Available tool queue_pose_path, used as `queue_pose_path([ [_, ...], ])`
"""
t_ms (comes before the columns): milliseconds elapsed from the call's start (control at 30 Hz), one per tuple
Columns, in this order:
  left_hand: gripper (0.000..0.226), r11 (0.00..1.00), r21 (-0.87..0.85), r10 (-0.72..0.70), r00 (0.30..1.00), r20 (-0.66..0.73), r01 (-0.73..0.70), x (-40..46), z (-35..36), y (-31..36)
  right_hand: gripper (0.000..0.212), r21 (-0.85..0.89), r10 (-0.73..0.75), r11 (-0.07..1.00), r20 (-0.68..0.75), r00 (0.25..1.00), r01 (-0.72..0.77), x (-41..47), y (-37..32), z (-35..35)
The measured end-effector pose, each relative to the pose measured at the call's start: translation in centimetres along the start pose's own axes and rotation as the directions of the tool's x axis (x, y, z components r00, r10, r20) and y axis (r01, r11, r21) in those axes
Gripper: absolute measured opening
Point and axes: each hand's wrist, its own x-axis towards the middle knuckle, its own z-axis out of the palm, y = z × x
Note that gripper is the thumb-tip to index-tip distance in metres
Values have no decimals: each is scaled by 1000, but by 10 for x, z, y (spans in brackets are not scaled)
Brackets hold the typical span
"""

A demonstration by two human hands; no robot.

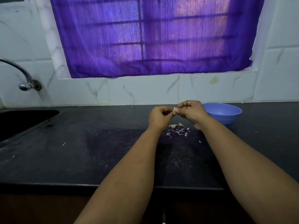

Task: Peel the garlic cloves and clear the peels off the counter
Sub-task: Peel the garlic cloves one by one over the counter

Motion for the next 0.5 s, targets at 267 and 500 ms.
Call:
queue_pose_path([
  [267,14,991,-112,-83,996,-29,79,-2,-2,3,14,-141,-69,987,15,997,71,0,2,2],
  [500,15,995,-75,-67,996,-50,63,-1,-2,3,7,-418,-238,878,35,971,231,-4,2,3],
])
